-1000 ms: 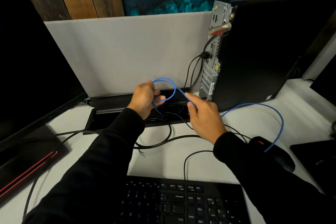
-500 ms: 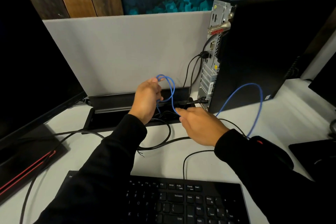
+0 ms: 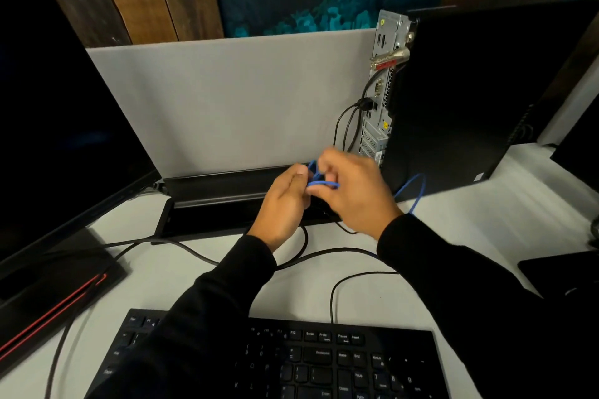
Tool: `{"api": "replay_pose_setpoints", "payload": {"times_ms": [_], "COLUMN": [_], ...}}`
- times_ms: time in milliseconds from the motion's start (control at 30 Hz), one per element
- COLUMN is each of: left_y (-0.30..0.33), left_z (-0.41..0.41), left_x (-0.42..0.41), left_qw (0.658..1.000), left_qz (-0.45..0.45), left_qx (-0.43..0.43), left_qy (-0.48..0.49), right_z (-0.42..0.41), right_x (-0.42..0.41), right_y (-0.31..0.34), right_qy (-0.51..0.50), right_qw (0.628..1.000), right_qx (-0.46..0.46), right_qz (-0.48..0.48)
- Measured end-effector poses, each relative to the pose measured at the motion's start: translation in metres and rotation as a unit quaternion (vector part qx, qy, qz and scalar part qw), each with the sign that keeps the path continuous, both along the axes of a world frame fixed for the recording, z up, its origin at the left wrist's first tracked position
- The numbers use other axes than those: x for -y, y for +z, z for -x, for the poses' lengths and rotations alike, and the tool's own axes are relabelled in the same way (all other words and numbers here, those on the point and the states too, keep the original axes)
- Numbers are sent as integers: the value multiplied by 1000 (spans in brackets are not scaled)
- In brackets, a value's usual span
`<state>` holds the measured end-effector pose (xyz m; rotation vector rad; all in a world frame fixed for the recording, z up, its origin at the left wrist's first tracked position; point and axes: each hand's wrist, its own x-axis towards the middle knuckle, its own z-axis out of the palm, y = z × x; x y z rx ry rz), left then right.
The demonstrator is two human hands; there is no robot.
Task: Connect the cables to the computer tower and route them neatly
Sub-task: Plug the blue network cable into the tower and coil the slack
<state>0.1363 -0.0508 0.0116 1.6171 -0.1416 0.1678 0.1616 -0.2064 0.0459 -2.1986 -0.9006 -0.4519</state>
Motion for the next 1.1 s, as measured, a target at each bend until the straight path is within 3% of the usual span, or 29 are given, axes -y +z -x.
{"api": "replay_pose_setpoints", "payload": {"times_ms": [100,333,533,700,867,967,1033,1100], "left_y": [-3,-1,1,4,-3,-1,3,8], "left_z": [3,5,-14,-25,-30,-31,-33,-35], "left_x": [-7,-36,-60,-73,-84,-78,-72,-68], "left_qw": [998,996,995,976,957,958,960,959], "left_qz": [-55,-51,78,172,212,205,192,176], "left_qx": [34,56,-3,-27,-35,-31,-25,-22], "left_qy": [18,45,58,129,196,196,202,219], "right_z": [-4,-13,-19,-10,7,10,10,7], "right_x": [7,44,71,97,120,123,124,125], "right_y": [9,31,33,12,7,6,6,2], "right_qy": [6,25,-36,-120,-163,-272,-321,-305], "right_qw": [999,976,952,876,857,795,768,802], "right_qx": [-36,-195,-195,-170,-136,-35,-86,-153], "right_qz": [-6,90,234,435,469,541,547,490]}}
